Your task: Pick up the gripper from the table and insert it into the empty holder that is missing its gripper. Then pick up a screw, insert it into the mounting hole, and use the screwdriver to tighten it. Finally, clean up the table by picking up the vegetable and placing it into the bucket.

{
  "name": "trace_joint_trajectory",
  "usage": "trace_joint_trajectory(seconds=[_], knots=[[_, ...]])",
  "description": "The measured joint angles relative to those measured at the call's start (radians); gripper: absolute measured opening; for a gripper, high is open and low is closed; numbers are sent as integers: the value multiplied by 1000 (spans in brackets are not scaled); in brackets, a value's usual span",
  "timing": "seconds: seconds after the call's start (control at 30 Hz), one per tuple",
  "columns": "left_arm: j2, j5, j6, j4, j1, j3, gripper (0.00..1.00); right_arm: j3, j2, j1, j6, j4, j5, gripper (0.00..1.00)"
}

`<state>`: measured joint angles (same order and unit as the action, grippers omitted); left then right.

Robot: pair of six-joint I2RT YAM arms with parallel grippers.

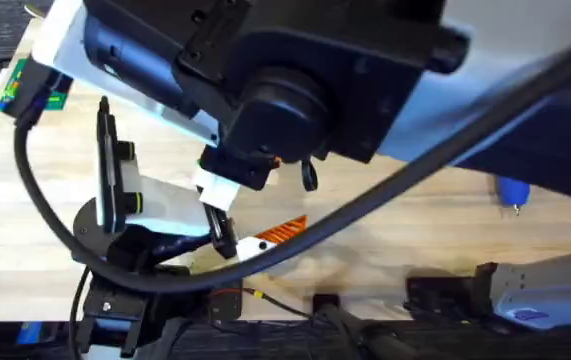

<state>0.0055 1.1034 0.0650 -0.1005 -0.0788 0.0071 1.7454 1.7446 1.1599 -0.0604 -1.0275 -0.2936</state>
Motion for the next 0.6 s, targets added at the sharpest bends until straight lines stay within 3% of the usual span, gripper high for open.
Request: trace_joint_trajectory(seconds=[0.27, 0.6], knots=[[0, 0, -4, 4, -1, 0, 993, 5, -4, -44, 35, 9, 45, 941], [0, 0, -4, 6, -1, 0, 993, 18, -47, -213, 149, 31, 75, 945]])
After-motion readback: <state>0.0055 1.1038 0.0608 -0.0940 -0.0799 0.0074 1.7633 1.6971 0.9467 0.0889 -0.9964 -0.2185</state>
